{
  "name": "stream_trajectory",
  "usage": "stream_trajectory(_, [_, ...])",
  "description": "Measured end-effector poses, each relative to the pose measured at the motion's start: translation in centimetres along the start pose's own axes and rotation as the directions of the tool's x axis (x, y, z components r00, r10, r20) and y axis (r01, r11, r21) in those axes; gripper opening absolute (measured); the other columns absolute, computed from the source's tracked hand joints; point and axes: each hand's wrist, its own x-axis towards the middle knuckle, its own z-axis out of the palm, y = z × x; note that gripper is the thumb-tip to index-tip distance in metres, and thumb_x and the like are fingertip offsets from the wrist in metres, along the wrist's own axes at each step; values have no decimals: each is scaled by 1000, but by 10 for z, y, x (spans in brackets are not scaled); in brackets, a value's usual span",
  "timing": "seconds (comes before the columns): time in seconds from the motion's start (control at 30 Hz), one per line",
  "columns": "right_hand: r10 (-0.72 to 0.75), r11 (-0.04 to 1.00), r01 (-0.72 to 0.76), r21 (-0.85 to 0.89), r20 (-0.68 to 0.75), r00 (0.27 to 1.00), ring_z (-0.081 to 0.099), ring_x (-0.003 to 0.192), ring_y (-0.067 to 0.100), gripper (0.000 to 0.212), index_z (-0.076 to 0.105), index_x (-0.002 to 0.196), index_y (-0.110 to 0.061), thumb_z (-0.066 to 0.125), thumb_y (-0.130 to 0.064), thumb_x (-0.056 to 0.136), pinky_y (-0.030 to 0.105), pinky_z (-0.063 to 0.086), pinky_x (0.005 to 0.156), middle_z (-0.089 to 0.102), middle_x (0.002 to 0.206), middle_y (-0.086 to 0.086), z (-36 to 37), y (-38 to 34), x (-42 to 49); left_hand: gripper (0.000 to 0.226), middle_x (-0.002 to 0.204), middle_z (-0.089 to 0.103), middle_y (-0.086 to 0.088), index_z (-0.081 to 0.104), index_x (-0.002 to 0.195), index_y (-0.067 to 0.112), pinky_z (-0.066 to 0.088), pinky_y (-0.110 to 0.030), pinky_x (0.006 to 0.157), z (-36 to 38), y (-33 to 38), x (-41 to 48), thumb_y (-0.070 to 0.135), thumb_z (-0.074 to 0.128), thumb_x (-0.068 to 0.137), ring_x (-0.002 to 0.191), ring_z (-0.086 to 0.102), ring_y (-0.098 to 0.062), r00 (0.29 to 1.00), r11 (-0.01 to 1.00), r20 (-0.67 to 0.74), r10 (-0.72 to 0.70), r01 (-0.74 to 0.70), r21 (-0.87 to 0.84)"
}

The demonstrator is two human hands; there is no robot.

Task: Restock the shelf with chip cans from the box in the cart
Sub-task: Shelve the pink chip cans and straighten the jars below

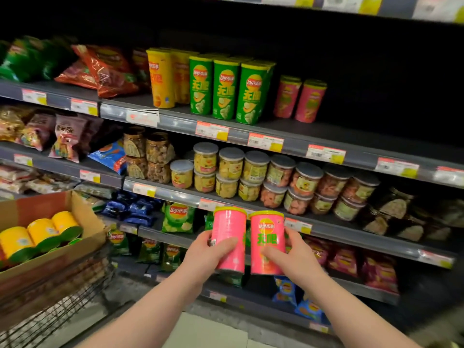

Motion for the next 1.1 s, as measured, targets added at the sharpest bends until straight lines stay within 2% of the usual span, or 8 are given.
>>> stream_trajectory(0.17, [-30, 997, 32, 74, -25, 999, 51, 80, -6, 60, 40, 134, -25, 71, -24, 82, 12, 39, 60, 48, 91, -22, -19, -4, 6, 54, 109, 63, -1, 44, 129, 21, 47, -22, 62, 15, 17, 6, 35, 69, 83, 90, 65, -14, 999, 999, 30, 39, -40, 23])
stream_trajectory(0.33, [-48, 992, 58, 112, -88, 995, 55, 85, -1, 68, 35, 140, -23, 71, -26, 82, 21, 45, 69, 49, 95, -21, -39, -14, 14, 53, 107, 66, -1, 47, 128, 20, 51, -27, 70, 27, 39, 25, 34, 69, 82, 90, 67, -16, 994, 996, 76, 78, -80, 24])
stream_trajectory(0.5, [-82, 985, 108, 135, -191, 978, 56, 91, -2, 67, 38, 139, -22, 72, -23, 81, 15, 45, 68, 55, 108, -12, -61, -29, 33, 42, 105, 67, -1, 47, 122, 22, 47, -19, 59, 41, 69, 51, 30, 66, 85, 86, 67, -13, 978, 991, 160, 131, -127, -35])
stream_trajectory(0.7, [-166, 976, 197, 94, -267, 949, 56, 86, -5, 61, 41, 134, -24, 72, -22, 82, 10, 45, 56, 56, 100, -19, -79, -72, 73, 44, 101, 70, -2, 53, 122, 18, 54, -32, 75, 38, 108, 93, 30, 68, 83, 86, 69, -18, 955, 976, 202, 216, -211, -48])
stream_trajectory(0.83, [-210, 967, 243, 69, -318, 925, 56, 87, -4, 49, 45, 123, -27, 72, -23, 81, 13, 44, 64, 58, 101, -15, -83, -100, 106, 42, 104, 69, -4, 52, 121, 18, 53, -28, 73, 30, 138, 121, 29, 68, 84, 89, 68, -18, 939, 964, 220, 264, -252, -82])
stream_trajectory(0.9, [-225, 961, 265, 82, -332, 916, 54, 84, -5, 46, 41, 117, -31, 71, -22, 82, 12, 42, 63, 55, 99, -18, -85, -111, 120, 42, 103, 69, -3, 53, 121, 17, 52, -25, 69, 27, 149, 134, 29, 68, 83, 87, 68, -16, 931, 957, 222, 289, -277, -83])
stream_trajectory(1.0, [-252, 952, 297, 70, -369, 895, 54, 86, -4, 56, 41, 128, -26, 71, -21, 82, 15, 45, 67, 57, 105, -13, -84, -129, 139, 39, 100, 68, -2, 52, 119, 17, 50, -16, 56, 22, 162, 150, 25, 67, 85, 78, 67, -10, 919, 948, 237, 317, -299, -109])
stream_trajectory(1.1, [-279, 947, 321, 31, -421, 863, 59, 94, 7, 65, 39, 138, -18, 72, -22, 81, 25, 48, 79, 57, 111, -6, -87, -145, 157, 36, 98, 69, -3, 54, 118, 17, 49, -14, 52, 17, 169, 162, 24, 66, 85, 70, 68, -6, 911, 945, 251, 327, -306, -119])
